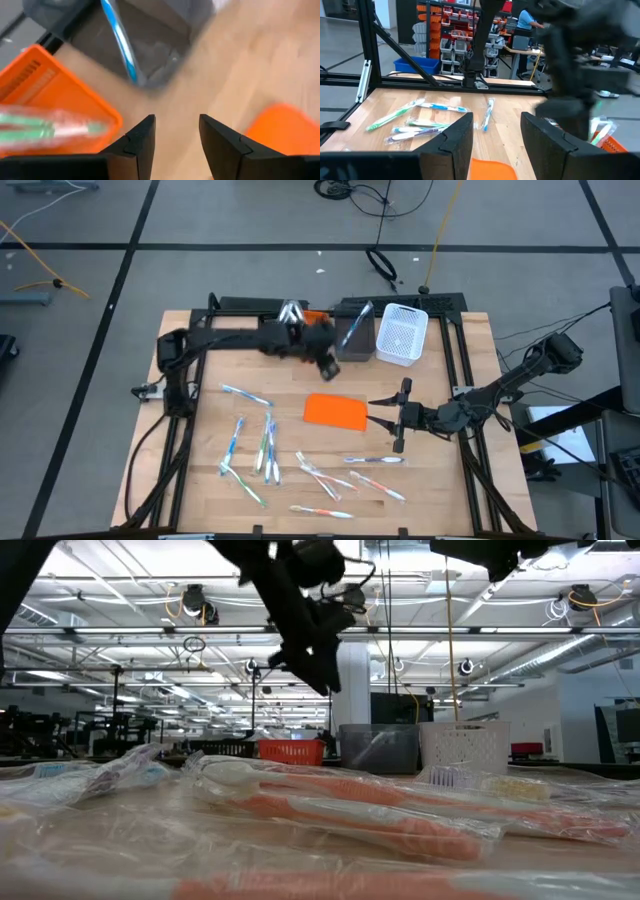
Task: Pick & Place Toothbrushes
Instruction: Put the orange toothbrush into the white bin
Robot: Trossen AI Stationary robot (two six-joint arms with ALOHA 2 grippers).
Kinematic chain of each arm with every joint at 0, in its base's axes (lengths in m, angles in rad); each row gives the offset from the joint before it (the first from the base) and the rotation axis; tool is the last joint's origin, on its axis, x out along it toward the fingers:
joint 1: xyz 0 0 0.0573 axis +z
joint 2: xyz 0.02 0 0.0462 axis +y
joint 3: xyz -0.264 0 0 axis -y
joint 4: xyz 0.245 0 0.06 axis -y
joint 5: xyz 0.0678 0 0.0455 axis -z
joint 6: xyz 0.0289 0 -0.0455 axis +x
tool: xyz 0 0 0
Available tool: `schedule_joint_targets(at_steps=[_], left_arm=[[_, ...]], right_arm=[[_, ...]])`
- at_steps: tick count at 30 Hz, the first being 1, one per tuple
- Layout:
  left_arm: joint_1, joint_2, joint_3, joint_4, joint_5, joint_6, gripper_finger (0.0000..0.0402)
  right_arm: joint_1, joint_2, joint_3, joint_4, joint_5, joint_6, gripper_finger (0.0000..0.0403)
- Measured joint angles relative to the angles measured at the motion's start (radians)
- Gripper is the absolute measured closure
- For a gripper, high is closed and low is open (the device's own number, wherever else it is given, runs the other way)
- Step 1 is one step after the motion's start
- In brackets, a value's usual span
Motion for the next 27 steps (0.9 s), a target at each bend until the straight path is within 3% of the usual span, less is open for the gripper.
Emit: schedule_joint_targets(at_steps=[5,15,19,27], left_arm=[[-0.166,-0.031,-0.018,-0.136,-0.144,-0.051,0.0265],[-0.462,-0.031,-0.024,-0.237,-0.301,-0.292,0.0286],[-0.565,-0.031,-0.026,-0.316,-0.311,-0.446,0.0286],[-0.75,-0.031,-0.127,-0.288,-0.312,-0.715,0.0286]], right_arm=[[0.0,0.0,0.0,-0.01,0.0,0.0,0.0248],[0.005,0.0,0.0,-0.068,-0.003,0.076,0.0248],[0.005,0.0,0.0,-0.078,-0.003,0.093,0.0248],[0.005,0.0,0.0,-0.085,-0.003,0.113,0.0248]])
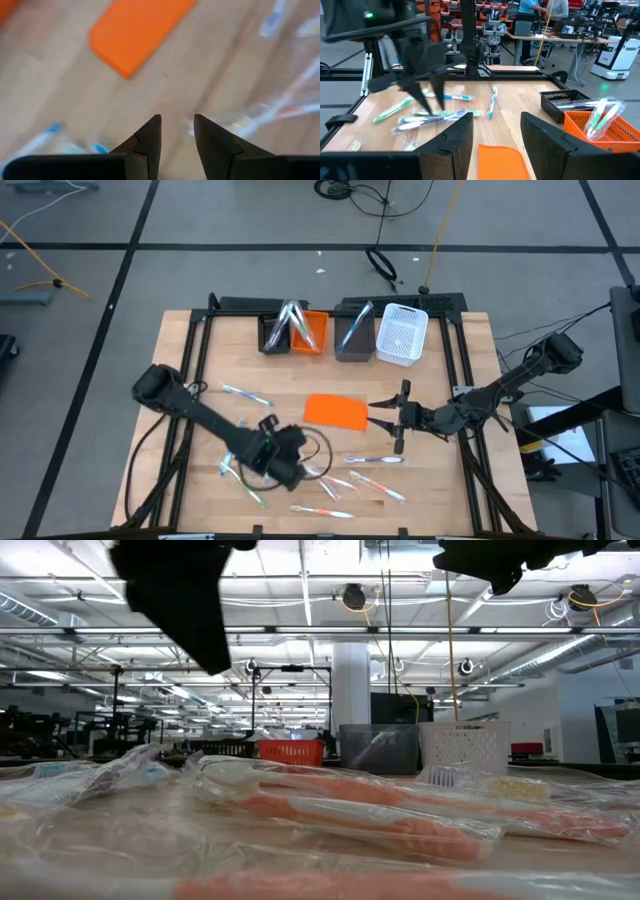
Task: Pick & Place Toothbrushes
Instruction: Put the orange toothbrush into the white bin
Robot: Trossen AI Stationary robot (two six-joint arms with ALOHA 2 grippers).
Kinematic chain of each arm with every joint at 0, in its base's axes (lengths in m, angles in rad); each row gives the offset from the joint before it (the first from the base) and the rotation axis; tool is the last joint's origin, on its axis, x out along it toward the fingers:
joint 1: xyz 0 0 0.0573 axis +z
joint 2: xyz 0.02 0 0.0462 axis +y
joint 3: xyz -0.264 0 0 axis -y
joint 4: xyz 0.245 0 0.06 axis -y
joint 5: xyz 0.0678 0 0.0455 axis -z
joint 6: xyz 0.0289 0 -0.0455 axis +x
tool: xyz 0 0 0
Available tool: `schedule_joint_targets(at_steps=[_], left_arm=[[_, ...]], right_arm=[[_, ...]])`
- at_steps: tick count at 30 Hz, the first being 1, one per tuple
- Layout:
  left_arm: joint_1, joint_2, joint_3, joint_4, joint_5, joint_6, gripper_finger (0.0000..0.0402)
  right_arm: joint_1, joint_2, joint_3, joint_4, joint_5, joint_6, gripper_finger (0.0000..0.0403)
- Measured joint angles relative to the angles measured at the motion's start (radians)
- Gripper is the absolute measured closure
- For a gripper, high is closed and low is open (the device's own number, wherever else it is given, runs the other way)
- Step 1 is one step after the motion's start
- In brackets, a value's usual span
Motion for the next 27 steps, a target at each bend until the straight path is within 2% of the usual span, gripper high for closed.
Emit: schedule_joint_targets(at_steps=[3,8,14,21,27], left_arm=[[-0.048,0.001,-0.063,0.111,0.001,0.028,0.0286],[-0.096,0.001,-0.164,0.378,-0.002,0.239,0.0286],[-0.097,0.001,-0.269,0.705,-0.007,0.478,0.0286],[-0.073,0.059,-0.281,0.721,0.049,0.541,0.0286],[-0.063,0.065,-0.28,0.704,0.048,0.569,0.0286]], right_arm=[[0.0,0.0,0.0,-0.001,0.0,0.01,0.0248],[0.0,0.0,0.0,-0.001,0.0,0.033,0.0248],[0.0,0.0,0.0,-0.001,0.0,0.033,0.0248],[0.0,0.0,0.0,-0.001,0.0,0.033,0.0248],[0.0,0.0,0.0,0.0,0.0,0.032,0.0248]])
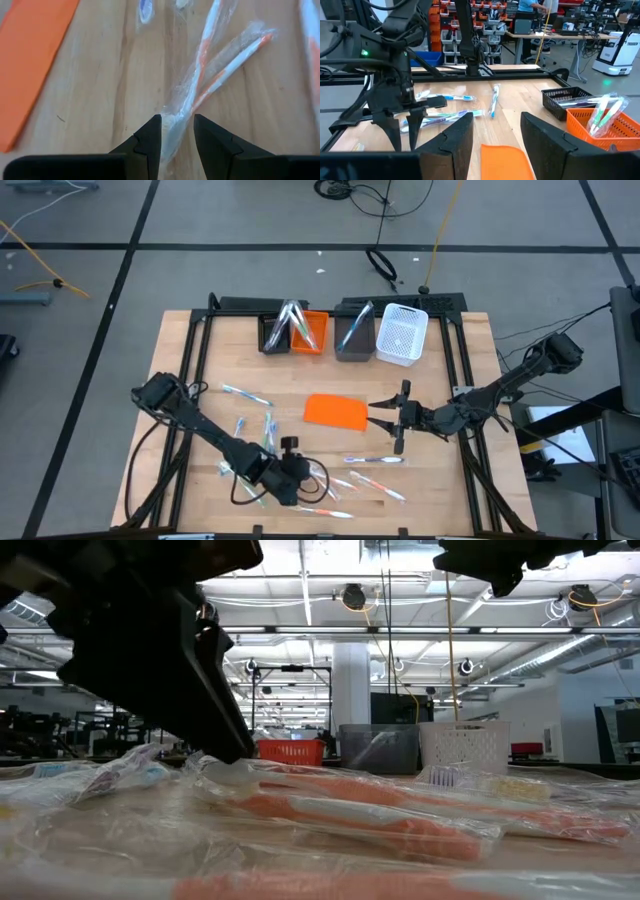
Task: Pick & Place Toothbrushes
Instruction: Put the orange toothbrush into the white bin
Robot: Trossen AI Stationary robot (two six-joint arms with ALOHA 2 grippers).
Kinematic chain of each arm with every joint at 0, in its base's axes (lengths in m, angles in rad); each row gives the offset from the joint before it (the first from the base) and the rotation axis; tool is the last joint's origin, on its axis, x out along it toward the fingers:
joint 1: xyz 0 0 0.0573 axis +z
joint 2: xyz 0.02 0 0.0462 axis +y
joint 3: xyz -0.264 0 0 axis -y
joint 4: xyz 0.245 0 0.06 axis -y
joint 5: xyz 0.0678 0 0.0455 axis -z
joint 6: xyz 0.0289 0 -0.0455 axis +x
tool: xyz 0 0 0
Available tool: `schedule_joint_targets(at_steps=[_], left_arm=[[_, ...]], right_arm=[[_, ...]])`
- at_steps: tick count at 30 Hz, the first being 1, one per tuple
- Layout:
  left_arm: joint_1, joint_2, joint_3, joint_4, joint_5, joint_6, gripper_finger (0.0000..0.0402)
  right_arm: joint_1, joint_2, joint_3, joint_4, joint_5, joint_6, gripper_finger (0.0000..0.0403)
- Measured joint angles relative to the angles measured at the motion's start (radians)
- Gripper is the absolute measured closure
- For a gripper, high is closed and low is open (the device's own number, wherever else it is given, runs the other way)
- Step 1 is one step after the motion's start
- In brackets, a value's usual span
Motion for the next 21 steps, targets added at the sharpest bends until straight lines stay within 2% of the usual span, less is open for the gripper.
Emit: schedule_joint_targets(at_steps=[13,21], left_arm=[[0.02,0.056,0.001,0.01,0.04,0.008,0.0292],[0.018,0.014,0.005,0.013,0.041,0.012,0.039]], right_arm=[[0.0,0.0,0.0,-0.01,0.0,-0.001,0.0248],[0.0,0.0,0.0,-0.019,0.0,0.0,0.0248]])
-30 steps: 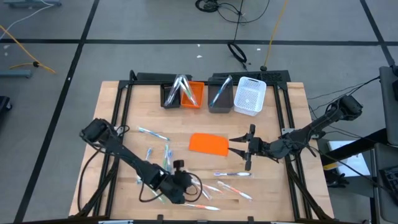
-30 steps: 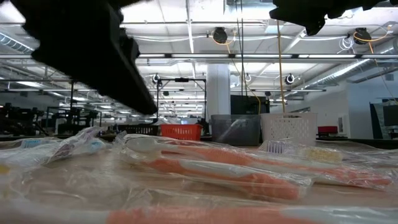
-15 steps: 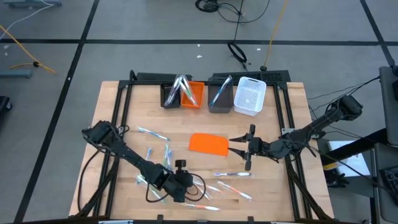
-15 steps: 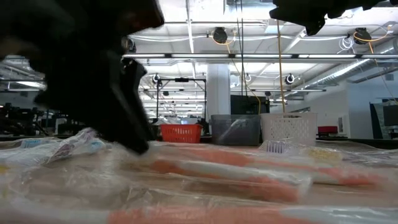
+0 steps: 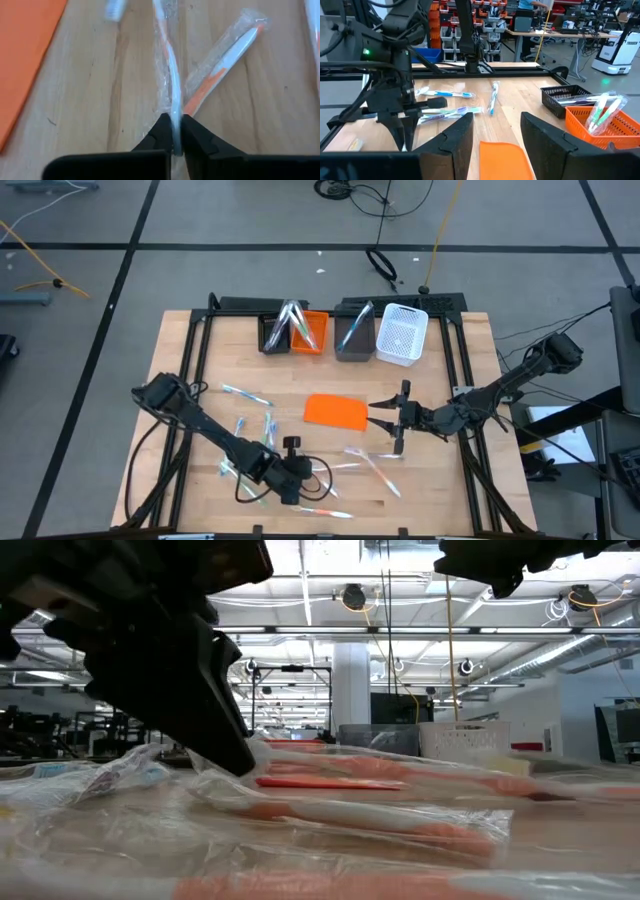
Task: Pick & Place Toothbrushes
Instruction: Put the orange toothbrush into the white bin
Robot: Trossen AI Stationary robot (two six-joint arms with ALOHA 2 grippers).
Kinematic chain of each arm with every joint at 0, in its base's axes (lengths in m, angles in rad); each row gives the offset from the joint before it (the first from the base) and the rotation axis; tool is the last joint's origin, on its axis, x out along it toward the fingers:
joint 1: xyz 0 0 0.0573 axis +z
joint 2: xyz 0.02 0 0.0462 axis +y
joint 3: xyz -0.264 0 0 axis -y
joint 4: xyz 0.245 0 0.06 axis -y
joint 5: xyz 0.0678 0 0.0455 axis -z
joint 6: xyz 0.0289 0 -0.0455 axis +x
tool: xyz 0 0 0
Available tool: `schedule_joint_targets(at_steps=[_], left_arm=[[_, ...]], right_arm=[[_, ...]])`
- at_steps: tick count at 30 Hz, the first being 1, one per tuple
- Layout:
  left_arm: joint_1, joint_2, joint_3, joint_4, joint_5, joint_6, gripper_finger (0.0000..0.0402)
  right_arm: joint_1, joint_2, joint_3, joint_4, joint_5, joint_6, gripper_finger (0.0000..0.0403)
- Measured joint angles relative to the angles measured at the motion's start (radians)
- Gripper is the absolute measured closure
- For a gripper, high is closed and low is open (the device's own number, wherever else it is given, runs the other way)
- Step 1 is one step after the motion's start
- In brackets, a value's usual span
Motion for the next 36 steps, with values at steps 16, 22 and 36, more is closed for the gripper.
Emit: schedule_joint_targets(at_steps=[16,22,36], left_arm=[[-0.016,-0.12,0.0,0.004,-0.228,-0.109,0.0392],[-0.033,-0.181,0.0,0.026,-0.445,-0.126,0.0386],[-0.02,-0.205,0.001,0.292,-0.588,0.128,0.0393]], right_arm=[[0.0,0.0,0.0,-0.001,0.0,0.001,0.0248],[0.0,0.0,0.0,-0.001,0.0,0.001,0.0248],[0.0,0.0,0.0,0.058,-0.001,0.027,0.0248]])
